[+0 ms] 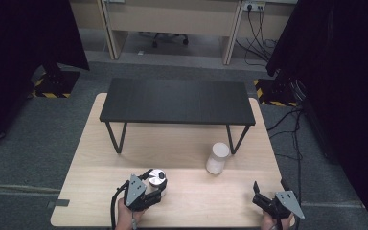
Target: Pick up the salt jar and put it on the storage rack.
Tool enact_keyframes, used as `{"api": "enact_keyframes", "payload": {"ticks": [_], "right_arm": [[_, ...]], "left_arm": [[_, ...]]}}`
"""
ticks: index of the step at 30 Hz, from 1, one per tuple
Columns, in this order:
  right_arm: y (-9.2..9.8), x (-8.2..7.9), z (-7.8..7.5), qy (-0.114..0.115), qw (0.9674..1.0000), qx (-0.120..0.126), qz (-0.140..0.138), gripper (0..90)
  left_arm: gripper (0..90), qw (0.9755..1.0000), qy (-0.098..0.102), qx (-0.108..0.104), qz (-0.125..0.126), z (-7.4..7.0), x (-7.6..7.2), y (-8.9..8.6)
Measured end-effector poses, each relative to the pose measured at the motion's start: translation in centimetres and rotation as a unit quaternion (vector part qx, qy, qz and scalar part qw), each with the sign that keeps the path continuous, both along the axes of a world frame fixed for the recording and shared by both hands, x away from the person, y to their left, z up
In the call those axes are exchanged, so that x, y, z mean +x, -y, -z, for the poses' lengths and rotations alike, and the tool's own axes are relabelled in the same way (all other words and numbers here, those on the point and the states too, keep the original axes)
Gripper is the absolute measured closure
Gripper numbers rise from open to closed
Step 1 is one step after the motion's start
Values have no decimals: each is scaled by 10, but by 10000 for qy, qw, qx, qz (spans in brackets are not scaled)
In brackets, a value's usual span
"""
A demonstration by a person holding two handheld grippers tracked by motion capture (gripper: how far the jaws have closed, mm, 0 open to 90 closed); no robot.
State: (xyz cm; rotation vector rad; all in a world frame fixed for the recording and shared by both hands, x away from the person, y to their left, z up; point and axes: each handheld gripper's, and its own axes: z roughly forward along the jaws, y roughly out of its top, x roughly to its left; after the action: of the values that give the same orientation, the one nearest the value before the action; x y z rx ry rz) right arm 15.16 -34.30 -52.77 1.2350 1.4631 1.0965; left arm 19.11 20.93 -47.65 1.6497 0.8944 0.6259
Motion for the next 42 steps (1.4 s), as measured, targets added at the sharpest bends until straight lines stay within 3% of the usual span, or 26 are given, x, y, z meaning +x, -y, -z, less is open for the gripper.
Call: {"api": "enact_keyframes", "payload": {"ticks": [20, 32, 42], "right_arm": [[-1, 1, -1, -33, 10000, -29, 4, 2], [-1, 1, 0, -20, 10000, -41, 7, 2], [-1, 1, 0, -16, 10000, -49, 6, 2]], "left_arm": [[350, 10000, -72, -21, -47, -5, 2, -2], [349, 9999, 44, 55, -114, -23, 1, -3], [350, 10000, 68, 48, 1, -50, 9, -3]]}}
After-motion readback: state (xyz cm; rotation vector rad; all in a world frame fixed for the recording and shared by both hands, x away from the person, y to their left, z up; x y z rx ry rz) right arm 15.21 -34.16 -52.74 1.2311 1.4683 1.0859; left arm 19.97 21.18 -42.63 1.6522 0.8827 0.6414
